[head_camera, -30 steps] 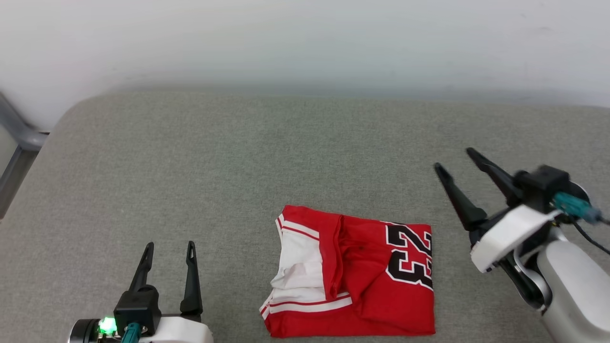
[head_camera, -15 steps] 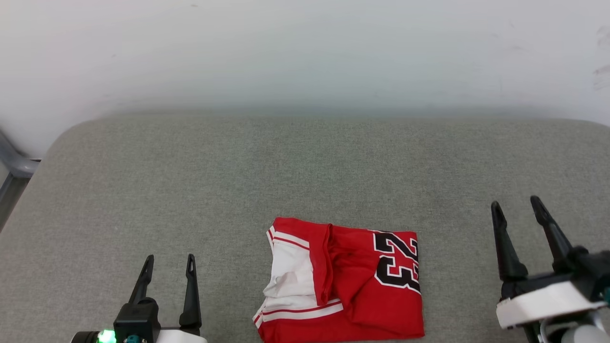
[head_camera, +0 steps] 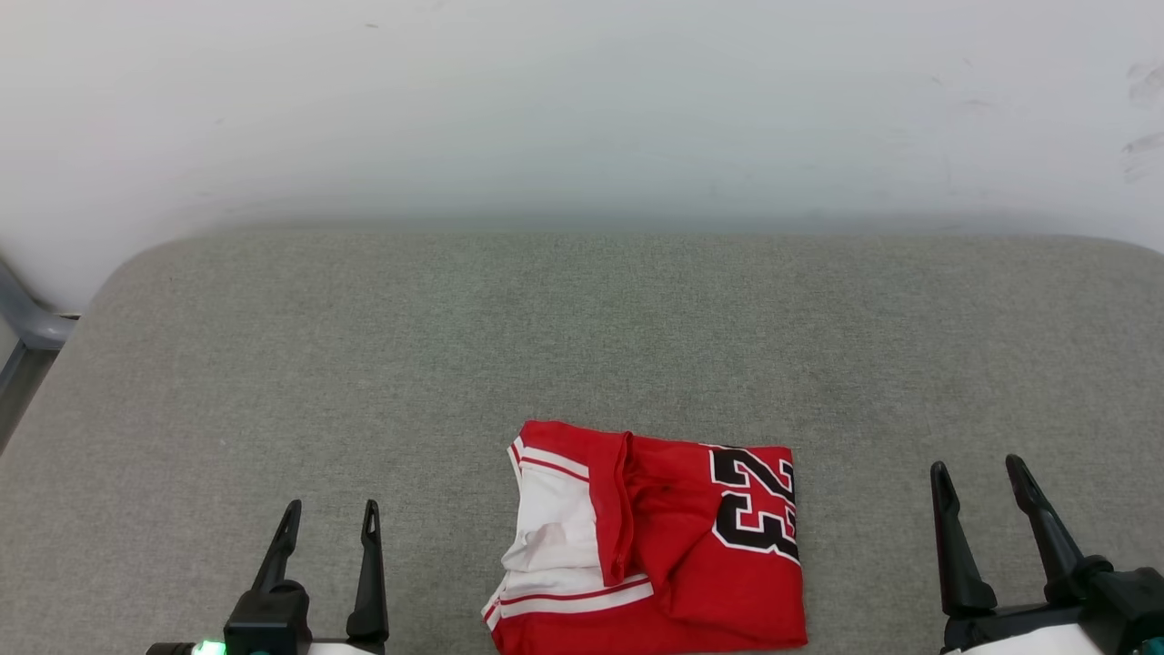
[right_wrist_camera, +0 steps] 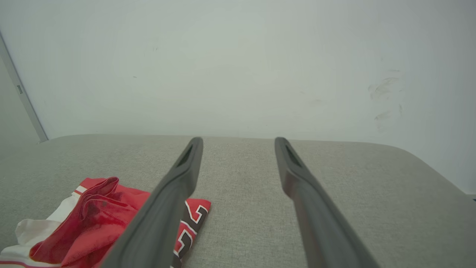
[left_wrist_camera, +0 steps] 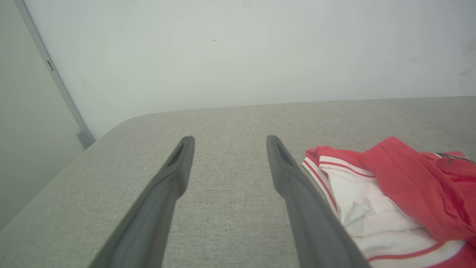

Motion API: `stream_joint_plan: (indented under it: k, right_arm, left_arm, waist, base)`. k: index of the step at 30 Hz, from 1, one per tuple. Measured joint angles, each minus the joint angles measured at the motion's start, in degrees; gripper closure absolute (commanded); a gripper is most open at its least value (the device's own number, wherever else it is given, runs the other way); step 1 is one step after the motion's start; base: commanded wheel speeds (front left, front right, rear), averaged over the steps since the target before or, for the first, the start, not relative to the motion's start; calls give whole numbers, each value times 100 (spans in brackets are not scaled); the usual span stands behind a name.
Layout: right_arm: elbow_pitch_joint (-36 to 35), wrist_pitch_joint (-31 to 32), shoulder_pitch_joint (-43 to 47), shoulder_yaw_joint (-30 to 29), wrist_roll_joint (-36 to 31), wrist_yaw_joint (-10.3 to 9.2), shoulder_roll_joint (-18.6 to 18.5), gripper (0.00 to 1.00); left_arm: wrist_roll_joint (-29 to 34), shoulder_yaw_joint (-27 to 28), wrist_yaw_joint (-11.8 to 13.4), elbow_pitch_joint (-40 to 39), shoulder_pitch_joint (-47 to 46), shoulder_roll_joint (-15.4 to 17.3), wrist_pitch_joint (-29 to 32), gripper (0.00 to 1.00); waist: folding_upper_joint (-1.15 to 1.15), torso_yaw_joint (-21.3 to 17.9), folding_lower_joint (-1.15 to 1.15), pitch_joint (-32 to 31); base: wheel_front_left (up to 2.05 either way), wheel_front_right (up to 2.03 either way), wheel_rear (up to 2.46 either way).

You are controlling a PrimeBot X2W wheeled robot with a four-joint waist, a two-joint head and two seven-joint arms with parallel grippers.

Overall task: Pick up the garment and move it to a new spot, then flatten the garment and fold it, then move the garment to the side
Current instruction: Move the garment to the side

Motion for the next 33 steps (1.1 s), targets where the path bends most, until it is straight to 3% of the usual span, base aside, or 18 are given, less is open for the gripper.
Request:
stream_joint_plan:
  k: [20, 26, 33]
  right_arm:
    - [174, 0, -137, -76, -60, 0, 26, 0]
    - [156, 47, -945, -163, 258, 0, -716, 0]
    - [138, 1301, -2038, 420, 1400, 0, -1681, 0]
  left_arm:
    - [-7, -32, 2, 60, 30, 34, 0, 0]
    - [-8, -69, 0, 59, -37, 35, 0, 0]
    - [-10, -96, -1, 46, -187, 31, 0, 0]
  waist:
    - [0, 54, 0, 18]
    - [0, 81, 0, 124]
    - [0, 130, 1, 338]
  base:
    - [0, 0, 0]
    - [0, 0, 0]
    - [0, 0, 0]
